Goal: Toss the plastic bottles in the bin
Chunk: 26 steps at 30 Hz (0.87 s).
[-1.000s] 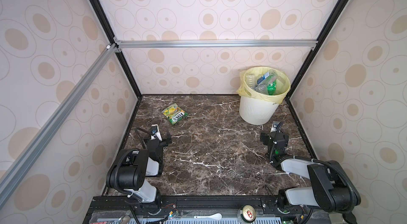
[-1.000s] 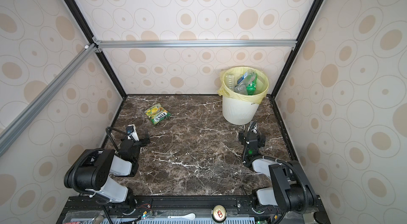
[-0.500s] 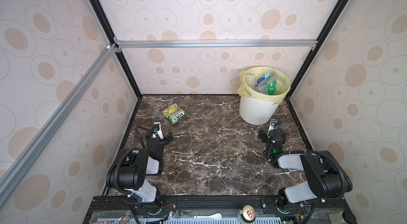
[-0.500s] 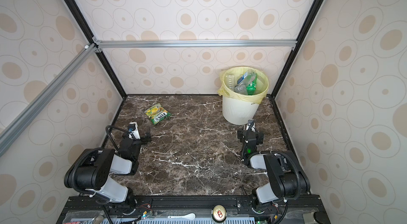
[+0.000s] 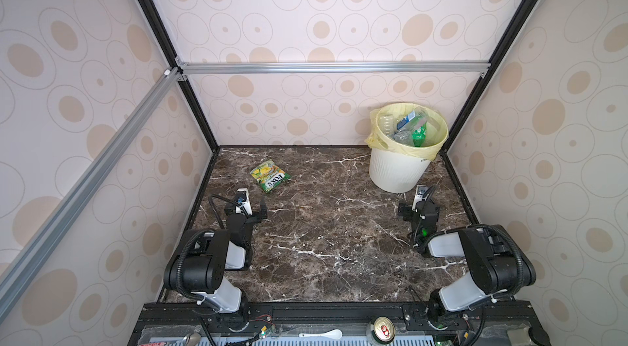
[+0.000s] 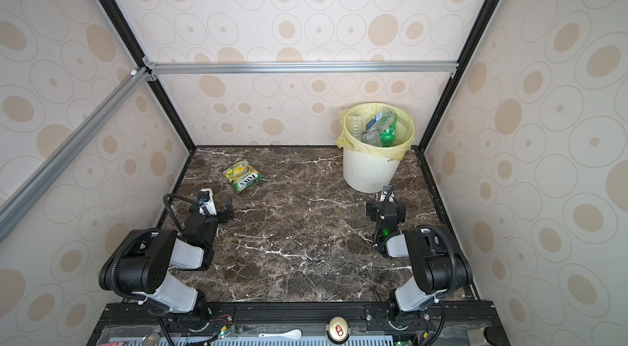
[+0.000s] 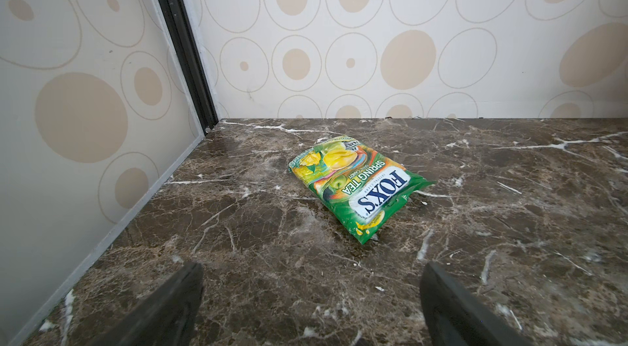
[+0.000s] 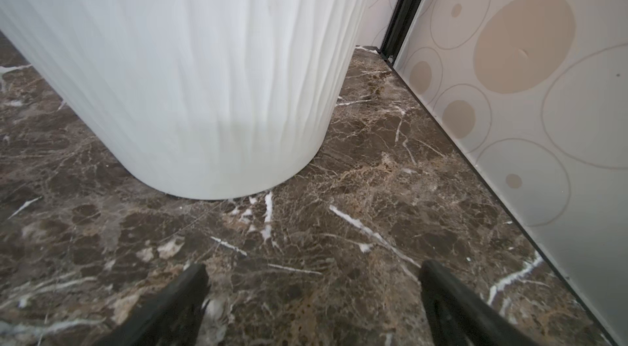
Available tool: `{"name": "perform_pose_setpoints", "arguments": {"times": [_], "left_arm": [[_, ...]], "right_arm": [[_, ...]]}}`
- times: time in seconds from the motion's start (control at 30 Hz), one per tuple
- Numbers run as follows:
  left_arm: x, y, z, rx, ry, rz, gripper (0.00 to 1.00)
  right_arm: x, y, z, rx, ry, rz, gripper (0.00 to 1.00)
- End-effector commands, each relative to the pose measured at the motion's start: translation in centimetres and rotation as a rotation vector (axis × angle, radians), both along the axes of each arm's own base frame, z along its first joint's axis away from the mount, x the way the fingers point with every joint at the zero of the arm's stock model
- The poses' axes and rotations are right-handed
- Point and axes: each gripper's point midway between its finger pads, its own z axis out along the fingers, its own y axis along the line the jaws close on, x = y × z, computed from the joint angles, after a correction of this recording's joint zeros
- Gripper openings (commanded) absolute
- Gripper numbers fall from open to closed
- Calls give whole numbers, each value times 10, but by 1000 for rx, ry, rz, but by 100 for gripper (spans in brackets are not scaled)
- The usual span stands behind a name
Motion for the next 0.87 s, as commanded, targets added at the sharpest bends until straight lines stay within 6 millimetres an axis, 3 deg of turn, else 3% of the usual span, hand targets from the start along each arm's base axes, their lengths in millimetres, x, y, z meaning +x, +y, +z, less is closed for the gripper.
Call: {"name": "perform_pose_setpoints", "arguments": {"times": [0.0, 0.83], "left_arm": [[6, -2, 7, 24, -20, -12, 99], [6, -2, 7, 31, -19, -8, 99]], "right_arm": [[3, 0, 3, 7, -15, 8, 100], [2, 1, 1, 14, 11, 9, 100]]}}
